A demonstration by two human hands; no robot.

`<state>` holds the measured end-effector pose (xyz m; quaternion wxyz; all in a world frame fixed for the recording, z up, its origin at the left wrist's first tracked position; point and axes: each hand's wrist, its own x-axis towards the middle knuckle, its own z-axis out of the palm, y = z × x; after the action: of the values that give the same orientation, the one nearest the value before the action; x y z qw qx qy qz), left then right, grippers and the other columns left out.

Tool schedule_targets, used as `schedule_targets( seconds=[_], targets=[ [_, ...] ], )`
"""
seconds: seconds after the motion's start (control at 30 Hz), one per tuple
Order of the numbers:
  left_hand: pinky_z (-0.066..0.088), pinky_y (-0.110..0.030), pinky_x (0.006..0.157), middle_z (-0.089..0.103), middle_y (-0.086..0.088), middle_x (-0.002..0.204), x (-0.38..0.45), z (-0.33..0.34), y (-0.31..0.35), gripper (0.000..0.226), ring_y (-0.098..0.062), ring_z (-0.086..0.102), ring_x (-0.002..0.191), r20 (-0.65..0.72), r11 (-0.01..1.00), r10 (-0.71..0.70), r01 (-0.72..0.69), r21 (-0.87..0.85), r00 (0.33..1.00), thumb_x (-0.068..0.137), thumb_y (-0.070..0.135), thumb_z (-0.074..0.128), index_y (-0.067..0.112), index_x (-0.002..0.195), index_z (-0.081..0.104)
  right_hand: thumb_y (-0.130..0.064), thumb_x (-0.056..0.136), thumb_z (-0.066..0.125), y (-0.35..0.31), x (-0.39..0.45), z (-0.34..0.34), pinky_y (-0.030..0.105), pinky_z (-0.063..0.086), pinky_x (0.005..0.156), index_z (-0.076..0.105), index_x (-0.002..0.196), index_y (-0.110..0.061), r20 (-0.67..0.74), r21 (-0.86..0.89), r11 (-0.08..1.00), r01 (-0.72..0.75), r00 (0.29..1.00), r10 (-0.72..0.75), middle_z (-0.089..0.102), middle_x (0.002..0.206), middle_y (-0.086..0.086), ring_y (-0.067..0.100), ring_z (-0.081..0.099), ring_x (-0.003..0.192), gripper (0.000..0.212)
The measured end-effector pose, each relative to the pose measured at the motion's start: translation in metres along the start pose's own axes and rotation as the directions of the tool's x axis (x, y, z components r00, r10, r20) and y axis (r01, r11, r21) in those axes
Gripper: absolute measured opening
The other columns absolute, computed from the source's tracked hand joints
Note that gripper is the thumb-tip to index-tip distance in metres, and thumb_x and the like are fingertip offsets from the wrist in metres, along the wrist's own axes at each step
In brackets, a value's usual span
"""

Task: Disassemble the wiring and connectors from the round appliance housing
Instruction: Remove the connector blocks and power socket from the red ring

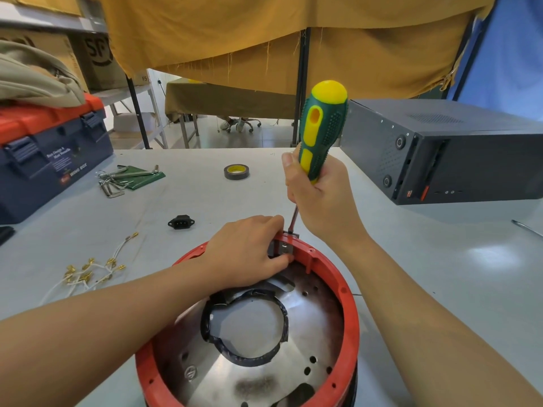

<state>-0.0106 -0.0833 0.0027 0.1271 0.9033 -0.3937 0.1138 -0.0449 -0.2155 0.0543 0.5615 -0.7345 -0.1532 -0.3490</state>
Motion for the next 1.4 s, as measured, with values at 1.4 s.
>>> schedule_targets(
  seconds=[1.4],
  targets=[
    [0.049,-0.037,0.078,0.063,0.007,0.09,0.003,-0.017,-0.009,0.034,-0.013,0.058,0.082,0.146,0.962,-0.015,0.054,-0.269,0.989,0.075,0.035,0.071,0.023,0.103,0.055,-0.047,0.09,0.056,0.051,-0.029,-0.052,0.029,0.038,0.064,0.056,0.1,-0.015,0.219,-0.927,0.364,-0.087,0.663,0.716,0.054,0.096,0.006,0.024,0.051,0.082,0.033]
  ],
)
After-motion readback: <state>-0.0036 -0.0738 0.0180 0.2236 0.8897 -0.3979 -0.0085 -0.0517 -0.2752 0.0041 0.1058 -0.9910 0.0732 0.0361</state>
